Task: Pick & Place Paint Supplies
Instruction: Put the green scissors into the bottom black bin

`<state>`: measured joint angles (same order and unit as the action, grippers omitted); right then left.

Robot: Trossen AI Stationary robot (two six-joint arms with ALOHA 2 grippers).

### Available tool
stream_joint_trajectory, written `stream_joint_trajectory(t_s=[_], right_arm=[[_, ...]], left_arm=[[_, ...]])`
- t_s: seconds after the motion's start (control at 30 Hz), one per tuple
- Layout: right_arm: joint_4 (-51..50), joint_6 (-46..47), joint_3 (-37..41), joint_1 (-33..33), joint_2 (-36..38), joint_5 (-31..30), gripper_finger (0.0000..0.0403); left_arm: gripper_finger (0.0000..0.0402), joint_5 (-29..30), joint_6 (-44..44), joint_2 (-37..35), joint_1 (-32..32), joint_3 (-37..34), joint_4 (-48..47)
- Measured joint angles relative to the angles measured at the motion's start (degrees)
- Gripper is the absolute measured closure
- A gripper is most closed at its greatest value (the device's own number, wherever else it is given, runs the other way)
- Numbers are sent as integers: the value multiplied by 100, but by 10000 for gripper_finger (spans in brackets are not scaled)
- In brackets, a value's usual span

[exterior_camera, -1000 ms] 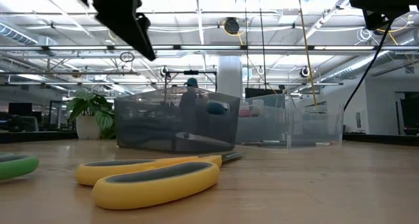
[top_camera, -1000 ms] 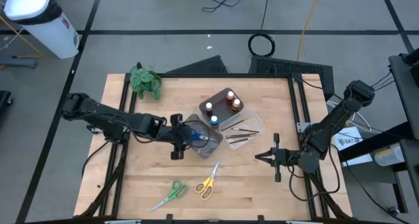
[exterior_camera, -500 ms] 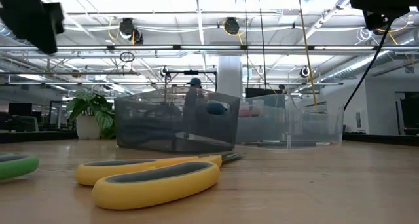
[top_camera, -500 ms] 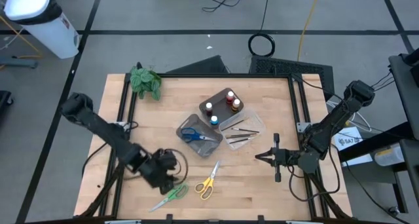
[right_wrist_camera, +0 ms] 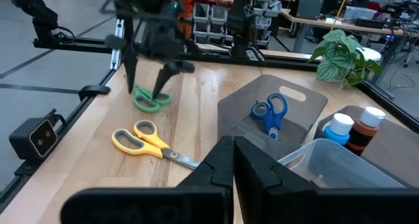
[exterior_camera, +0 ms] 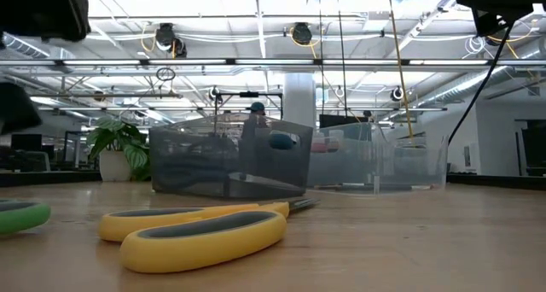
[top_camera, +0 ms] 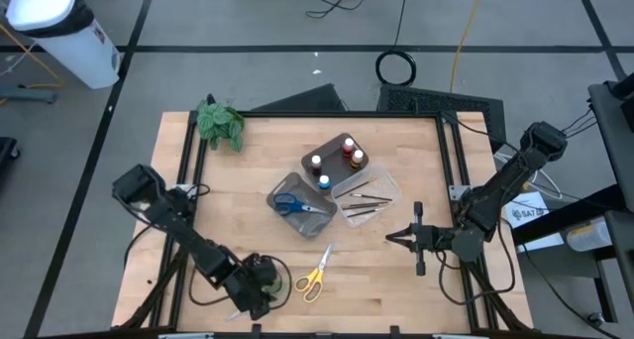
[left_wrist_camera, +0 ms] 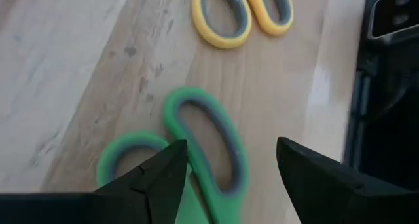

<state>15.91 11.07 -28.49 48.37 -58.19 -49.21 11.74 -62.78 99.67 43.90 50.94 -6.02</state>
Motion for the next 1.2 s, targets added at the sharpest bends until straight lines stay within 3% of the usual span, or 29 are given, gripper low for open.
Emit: stream_joint_trajectory(t_s=[0.17, 0.43, 0.7, 1.2], right_arm=[[15, 11, 0, -1, 0, 0, 403], [15, 6, 0, -1, 0, 0, 403], [13, 11, 0, -1, 0, 0, 403], [2, 17, 0, -4, 0, 0, 403]], left_arm=[[153, 47, -186, 206, -61, 26, 26], [154, 190, -183, 221, -138, 35, -713], [155, 221, 267, 205, -277, 49, -1305], [234, 119, 847, -436, -504, 265, -2327]])
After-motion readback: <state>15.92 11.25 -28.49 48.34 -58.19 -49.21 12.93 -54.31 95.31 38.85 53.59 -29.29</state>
